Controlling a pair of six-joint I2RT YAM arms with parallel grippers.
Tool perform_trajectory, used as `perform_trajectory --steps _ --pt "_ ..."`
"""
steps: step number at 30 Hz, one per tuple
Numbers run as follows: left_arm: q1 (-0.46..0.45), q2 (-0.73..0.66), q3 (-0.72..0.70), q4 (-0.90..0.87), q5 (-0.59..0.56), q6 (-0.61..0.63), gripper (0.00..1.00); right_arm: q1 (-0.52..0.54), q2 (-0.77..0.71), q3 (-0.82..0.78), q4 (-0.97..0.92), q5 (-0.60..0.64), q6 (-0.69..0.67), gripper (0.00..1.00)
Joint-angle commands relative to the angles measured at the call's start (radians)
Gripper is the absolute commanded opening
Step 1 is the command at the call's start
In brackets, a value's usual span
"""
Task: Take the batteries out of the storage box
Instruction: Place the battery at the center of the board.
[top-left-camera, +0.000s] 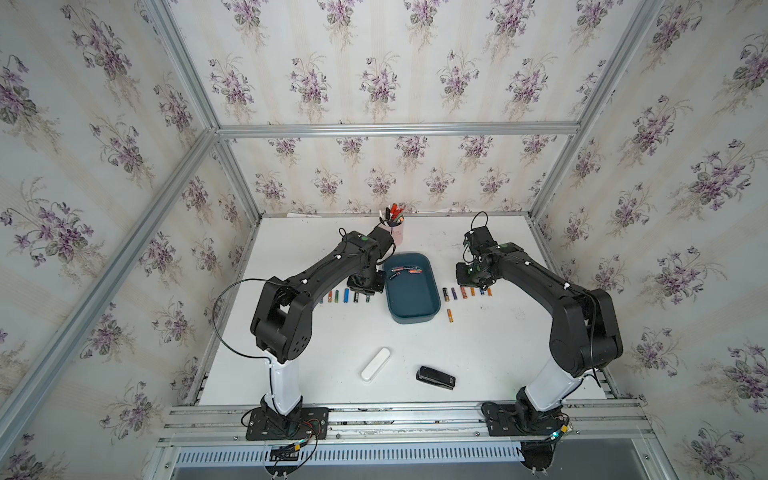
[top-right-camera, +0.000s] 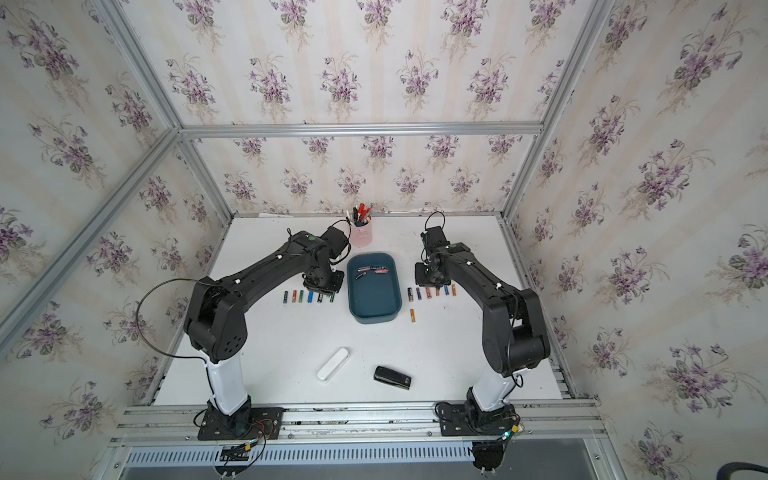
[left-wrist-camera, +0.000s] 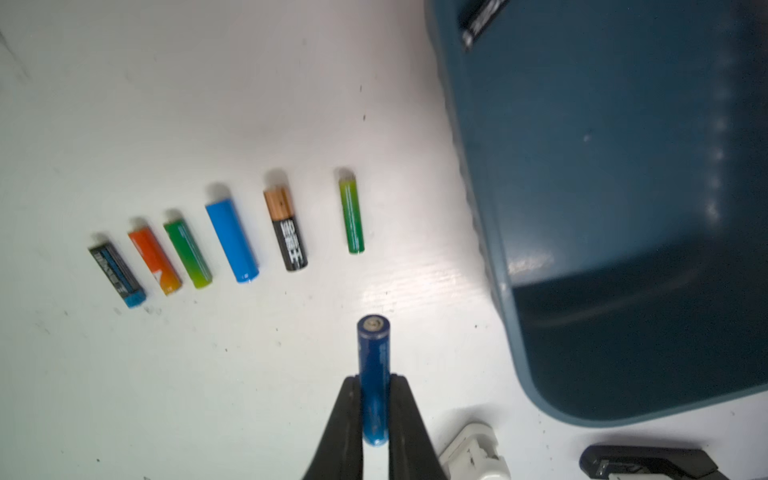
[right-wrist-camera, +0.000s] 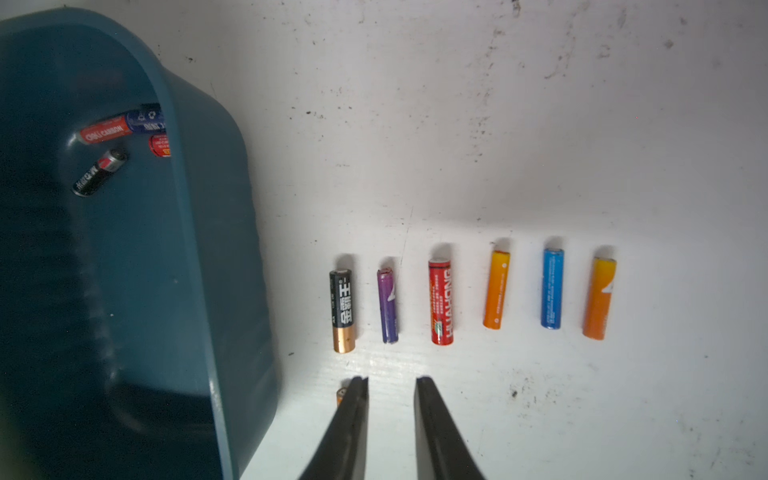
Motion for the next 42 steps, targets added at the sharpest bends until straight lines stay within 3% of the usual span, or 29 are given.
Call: perform_trajectory --steps 1,8,18,42 --pt "-0.004 -0.043 -0.089 0.061 0.011 -0.081 0.12 0.000 -0.014 -0.008 0.000 0.002 -0.005 0.25" --pt "-0.024 -0.020 -0.191 0.125 0.054 -0.124 0.12 0.000 -0.028 -0.027 -0.003 0.002 -0.001 0.25" --pt "-0.030 0.069 -0.182 0.137 0.065 -0.137 0.13 0.000 -0.032 -0.017 -0.023 0.015 -0.004 0.25" --pt "-0.034 0.098 -0.236 0.163 0.071 -0.152 0.17 0.000 -0.007 0.014 -0.037 0.017 -0.007 0.25"
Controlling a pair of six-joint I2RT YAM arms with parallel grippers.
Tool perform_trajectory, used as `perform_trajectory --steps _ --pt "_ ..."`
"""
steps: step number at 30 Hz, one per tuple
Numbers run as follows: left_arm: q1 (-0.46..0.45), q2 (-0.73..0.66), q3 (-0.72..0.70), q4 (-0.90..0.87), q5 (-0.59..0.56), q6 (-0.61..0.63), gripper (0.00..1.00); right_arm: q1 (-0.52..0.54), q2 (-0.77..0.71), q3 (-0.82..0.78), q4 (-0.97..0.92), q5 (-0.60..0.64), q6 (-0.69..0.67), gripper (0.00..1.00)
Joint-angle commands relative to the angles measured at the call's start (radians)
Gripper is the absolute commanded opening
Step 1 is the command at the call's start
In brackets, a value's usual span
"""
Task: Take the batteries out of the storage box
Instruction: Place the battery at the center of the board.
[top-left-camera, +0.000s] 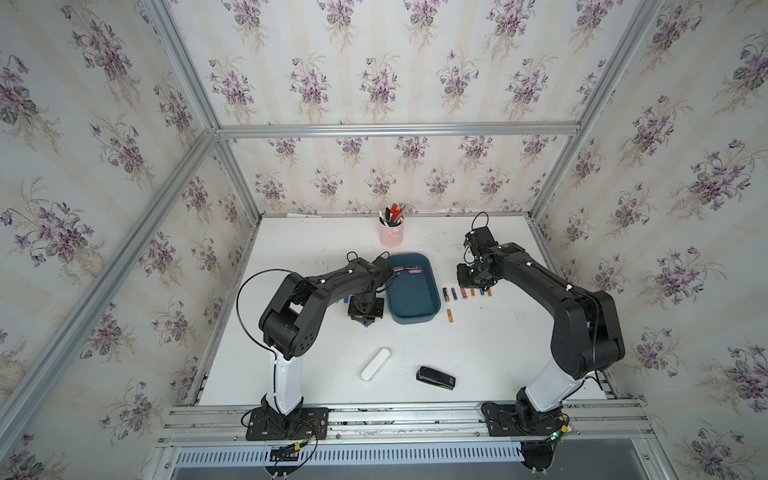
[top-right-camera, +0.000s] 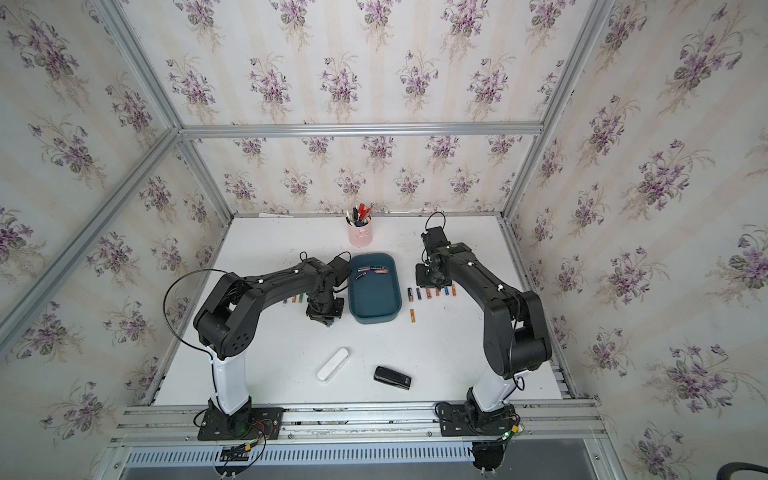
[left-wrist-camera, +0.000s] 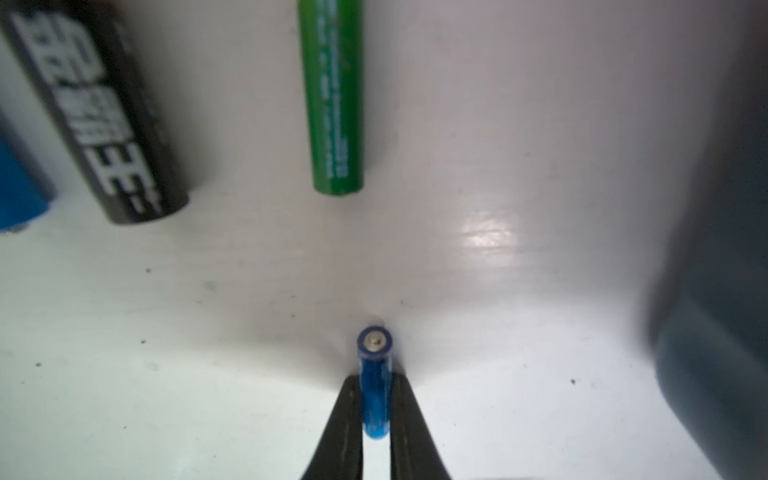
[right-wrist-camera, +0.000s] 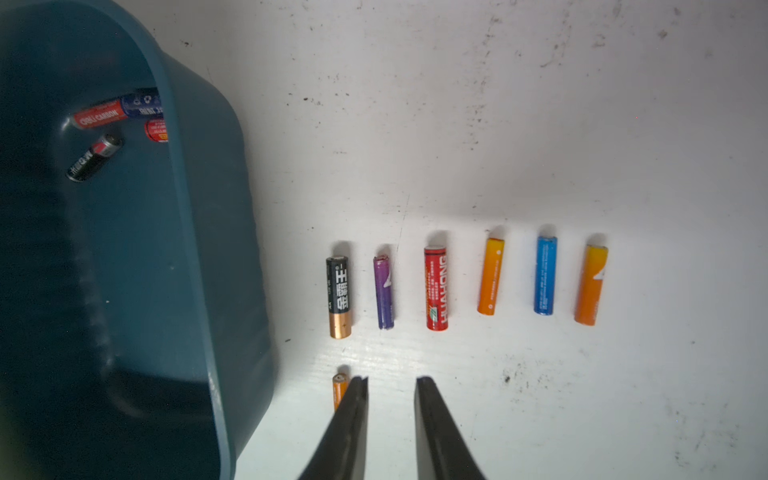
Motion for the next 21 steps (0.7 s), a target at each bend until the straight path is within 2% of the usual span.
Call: perform_trajectory --steps 1,12,21 --pt "0.001 0.013 -0.003 0.000 0.008 -0.005 0.18 0.000 0.001 0.007 -0.004 0.011 -0.002 0.25" --pt "0.000 -0.024 0.010 -0.022 -0.001 -0.003 0.30 0.020 -0.005 0.032 -0.013 0.011 -0.017 0.26" --pt "0.009 -0.070 0.055 -0.063 -0.012 0.010 0.37 0.172 0.079 0.205 -0.061 0.067 -0.093 0.28"
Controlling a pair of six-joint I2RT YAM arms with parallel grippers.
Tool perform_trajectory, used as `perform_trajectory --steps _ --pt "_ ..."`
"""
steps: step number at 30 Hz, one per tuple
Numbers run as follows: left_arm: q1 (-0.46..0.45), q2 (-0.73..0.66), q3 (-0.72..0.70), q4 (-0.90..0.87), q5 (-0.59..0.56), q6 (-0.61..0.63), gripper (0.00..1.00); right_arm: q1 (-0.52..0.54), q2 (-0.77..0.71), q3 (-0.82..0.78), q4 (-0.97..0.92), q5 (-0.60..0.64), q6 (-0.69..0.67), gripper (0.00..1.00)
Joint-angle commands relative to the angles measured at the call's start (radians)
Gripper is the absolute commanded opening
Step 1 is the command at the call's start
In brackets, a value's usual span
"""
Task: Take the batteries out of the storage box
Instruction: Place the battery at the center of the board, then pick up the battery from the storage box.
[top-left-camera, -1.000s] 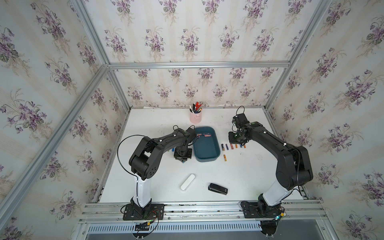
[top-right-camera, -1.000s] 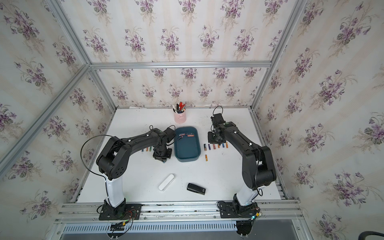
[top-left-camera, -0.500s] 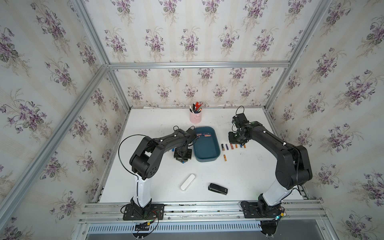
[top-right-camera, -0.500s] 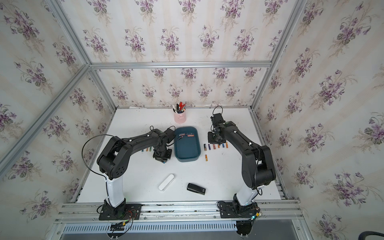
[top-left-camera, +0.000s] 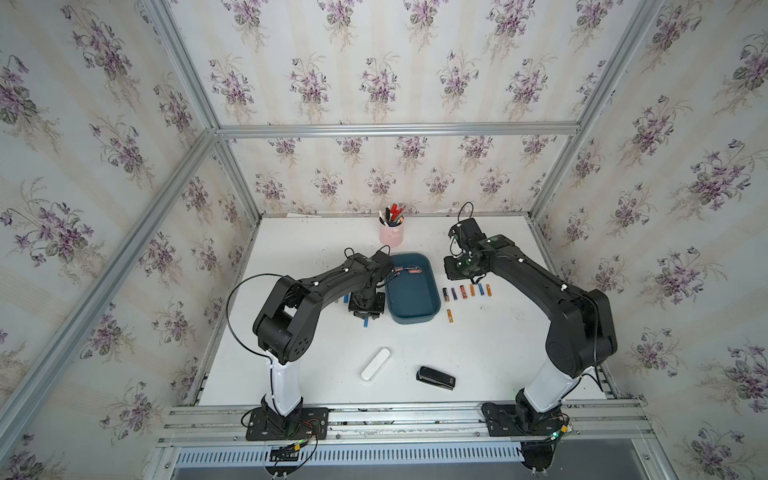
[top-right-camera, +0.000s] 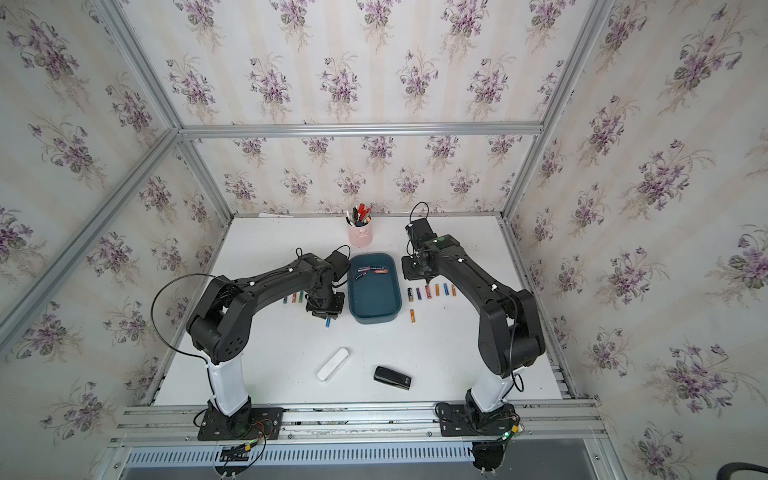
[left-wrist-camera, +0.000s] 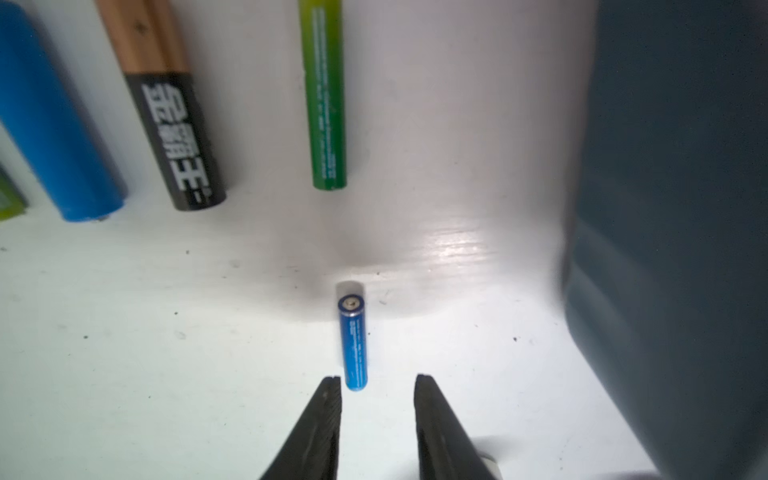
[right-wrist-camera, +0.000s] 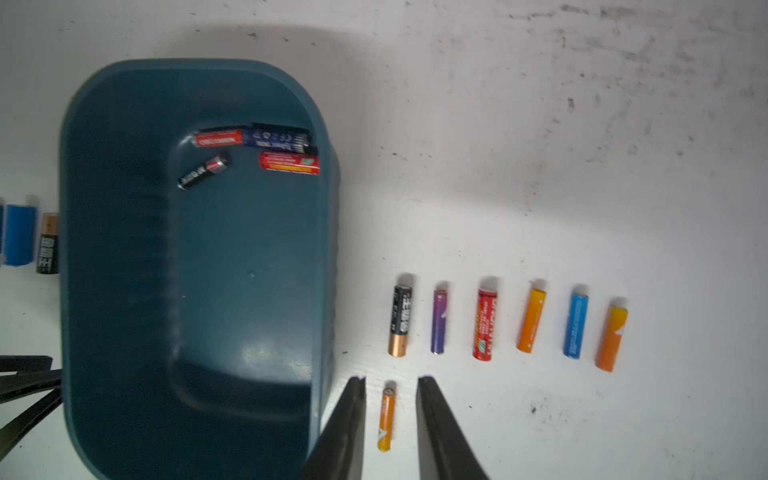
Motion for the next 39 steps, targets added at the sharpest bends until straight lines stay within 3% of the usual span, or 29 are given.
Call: perform_trajectory --steps 1,7,23,30,39 --pt "0.007 -0.013 0.016 -0.038 -0.014 0.012 0.37 0.049 0.051 0.058 -0.028 0.038 -0.049 0.29" --pt "0.041 -0.043 0.007 -0.047 -0.013 0.038 0.38 0.143 0.217 0.202 -0.041 0.076 -0.129 0.34" --pt "0.139 -0.018 -0.006 -0.034 0.022 0.109 0.39 0.156 0.556 0.564 -0.129 0.091 -0.255 0.49" --pt "0.157 -0.007 -0.008 -0.033 0.029 0.123 0.38 0.157 0.625 0.620 -0.140 0.144 -0.260 0.56" --pt "0.162 0.015 -0.003 -0.028 0.035 0.129 0.38 0.146 0.646 0.618 -0.128 0.151 -0.259 0.57"
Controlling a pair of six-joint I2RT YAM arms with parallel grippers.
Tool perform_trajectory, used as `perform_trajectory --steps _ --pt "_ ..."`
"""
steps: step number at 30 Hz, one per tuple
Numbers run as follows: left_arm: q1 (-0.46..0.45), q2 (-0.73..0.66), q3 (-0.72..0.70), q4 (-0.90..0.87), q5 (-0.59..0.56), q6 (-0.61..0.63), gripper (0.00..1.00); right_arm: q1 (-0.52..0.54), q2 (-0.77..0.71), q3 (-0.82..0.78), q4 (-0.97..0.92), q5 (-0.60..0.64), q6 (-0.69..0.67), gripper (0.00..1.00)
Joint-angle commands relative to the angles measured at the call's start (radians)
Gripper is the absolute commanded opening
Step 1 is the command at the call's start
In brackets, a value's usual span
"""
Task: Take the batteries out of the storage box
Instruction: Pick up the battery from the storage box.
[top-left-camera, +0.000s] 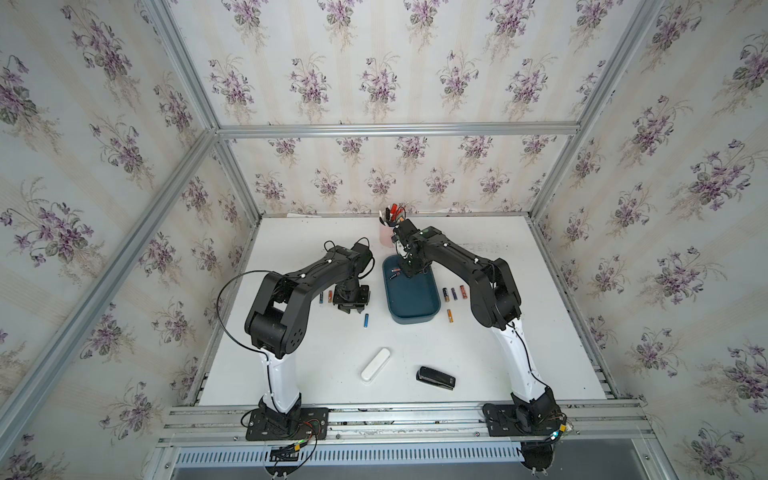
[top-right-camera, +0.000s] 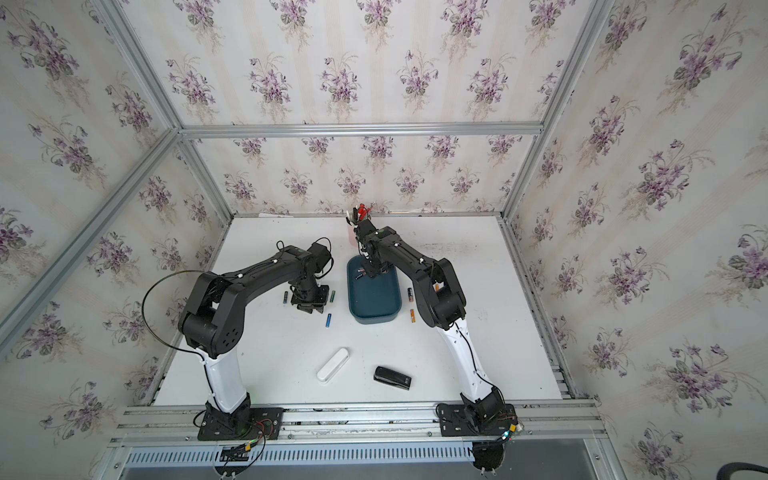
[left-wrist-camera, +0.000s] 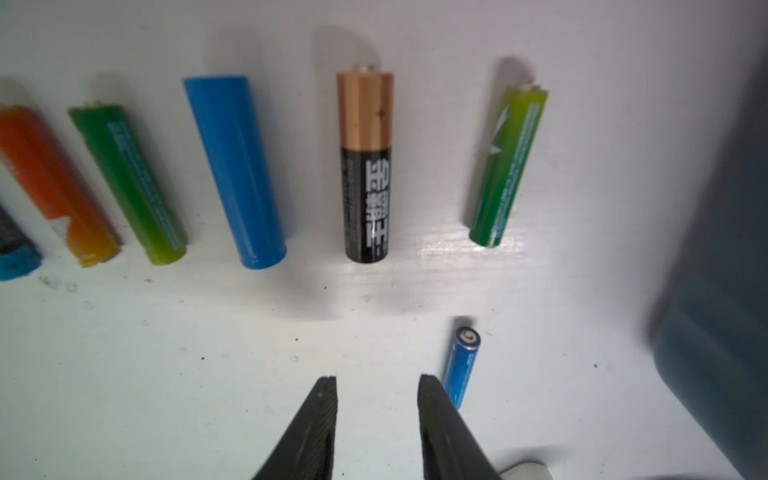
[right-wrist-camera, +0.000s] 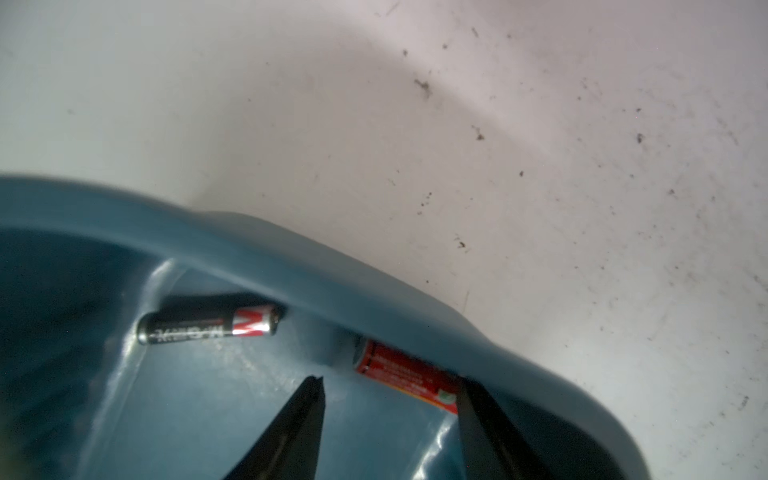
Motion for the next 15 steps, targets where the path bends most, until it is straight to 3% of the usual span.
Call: perform_trajectory --steps 1,9,15 --pt "0.001 0.003 0.003 -0.009 0.003 0.014 0.38 -0.004 0.009 0.004 -0.006 0.012 0.001 0.57" --pt "0.003 0.005 0.005 -0.011 0.001 0.017 0.38 -0.009 0.018 -0.003 -0.012 -0.032 0.007 0.54" --pt "0.003 -0.003 0.004 -0.013 0.000 0.016 0.38 -0.009 -0.005 -0.029 -0.016 -0.060 0.025 0.44"
